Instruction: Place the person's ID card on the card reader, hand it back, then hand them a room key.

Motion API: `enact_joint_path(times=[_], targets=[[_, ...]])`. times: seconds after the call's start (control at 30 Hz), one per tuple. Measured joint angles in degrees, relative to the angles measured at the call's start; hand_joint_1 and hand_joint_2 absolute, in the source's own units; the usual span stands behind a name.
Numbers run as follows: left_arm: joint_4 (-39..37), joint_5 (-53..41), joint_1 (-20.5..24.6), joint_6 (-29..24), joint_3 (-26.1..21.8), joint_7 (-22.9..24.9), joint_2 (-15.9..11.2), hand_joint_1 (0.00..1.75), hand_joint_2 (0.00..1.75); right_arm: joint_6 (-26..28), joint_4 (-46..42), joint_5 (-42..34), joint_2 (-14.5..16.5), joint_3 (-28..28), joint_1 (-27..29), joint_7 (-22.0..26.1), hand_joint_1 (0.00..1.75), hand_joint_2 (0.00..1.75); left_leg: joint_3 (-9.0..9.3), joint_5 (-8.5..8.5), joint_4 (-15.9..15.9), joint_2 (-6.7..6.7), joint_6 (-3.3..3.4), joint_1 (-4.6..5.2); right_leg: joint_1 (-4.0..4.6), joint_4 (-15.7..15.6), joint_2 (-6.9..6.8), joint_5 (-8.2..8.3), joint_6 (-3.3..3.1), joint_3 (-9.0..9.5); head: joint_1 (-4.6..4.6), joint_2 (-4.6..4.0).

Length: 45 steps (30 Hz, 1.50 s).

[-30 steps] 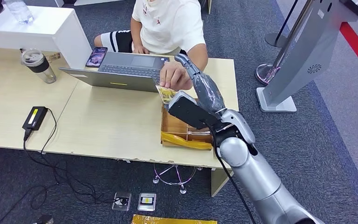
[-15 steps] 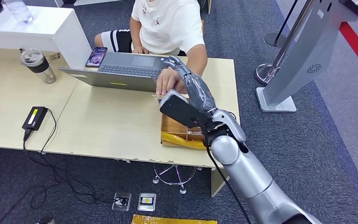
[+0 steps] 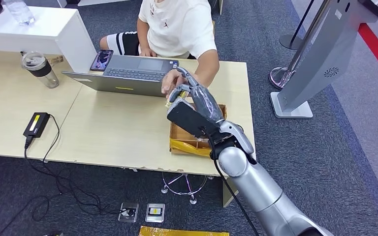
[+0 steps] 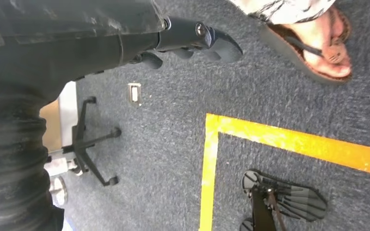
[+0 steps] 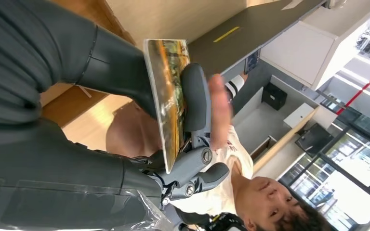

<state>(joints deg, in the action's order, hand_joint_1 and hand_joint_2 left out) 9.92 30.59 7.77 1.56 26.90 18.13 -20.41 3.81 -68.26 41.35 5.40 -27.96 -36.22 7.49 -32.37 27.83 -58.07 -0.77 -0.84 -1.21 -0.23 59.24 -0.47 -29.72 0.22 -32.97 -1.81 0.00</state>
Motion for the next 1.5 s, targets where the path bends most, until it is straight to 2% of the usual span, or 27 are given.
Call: enact_joint_path(times=[0.33,0.7,0.93,1.17,1.5], targets=[[0.0,1.4,0.0,-1.9,-0.4,3.1,1.4,0.0,1.75,3.9,2.3,-4.9,-1.0,0.2,0.9,-0.8,1.75,1.75,0.01,0.01,0.0,0.09,-0.01,0.0,0.0,0.0,0.12,0.0,0.0,-0.04,0.01,0.0],[0.0,2.9,0.0,-3.1,-0.4,5.2,2.0,0.0,1.75,9.0,10.1,-14.8,-3.8,4.4,0.8,0.0,1.75,1.75,0.03,0.01,0.0,0.17,-0.01,0.0,-0.01,0.0,0.17,0.04,-0.01,-0.04,0.02,0.0],[0.0,3.0,-0.1,-2.7,-0.3,4.5,1.7,0.0,1.75,9.6,16.7,-21.0,-8.6,7.0,-1.9,2.0,1.75,1.75,0.03,0.01,0.0,0.18,0.0,0.01,-0.02,0.0,0.17,0.04,-0.01,-0.04,-0.01,0.0],[0.0,2.9,-0.1,-1.5,-0.2,3.8,0.6,0.0,1.75,10.9,20.9,-25.8,-12.3,8.4,-2.0,3.1,1.75,1.75,0.02,0.02,0.0,0.2,0.0,0.01,-0.03,0.0,0.19,0.04,-0.01,-0.07,0.01,0.0],[0.0,1.6,-0.1,1.1,-0.1,0.9,-0.7,0.0,1.75,11.0,24.3,-26.7,-16.1,8.7,-1.2,3.1,1.75,1.75,0.02,0.02,0.0,0.25,0.0,0.01,-0.02,0.0,0.2,0.04,-0.01,-0.07,0.01,0.0]])
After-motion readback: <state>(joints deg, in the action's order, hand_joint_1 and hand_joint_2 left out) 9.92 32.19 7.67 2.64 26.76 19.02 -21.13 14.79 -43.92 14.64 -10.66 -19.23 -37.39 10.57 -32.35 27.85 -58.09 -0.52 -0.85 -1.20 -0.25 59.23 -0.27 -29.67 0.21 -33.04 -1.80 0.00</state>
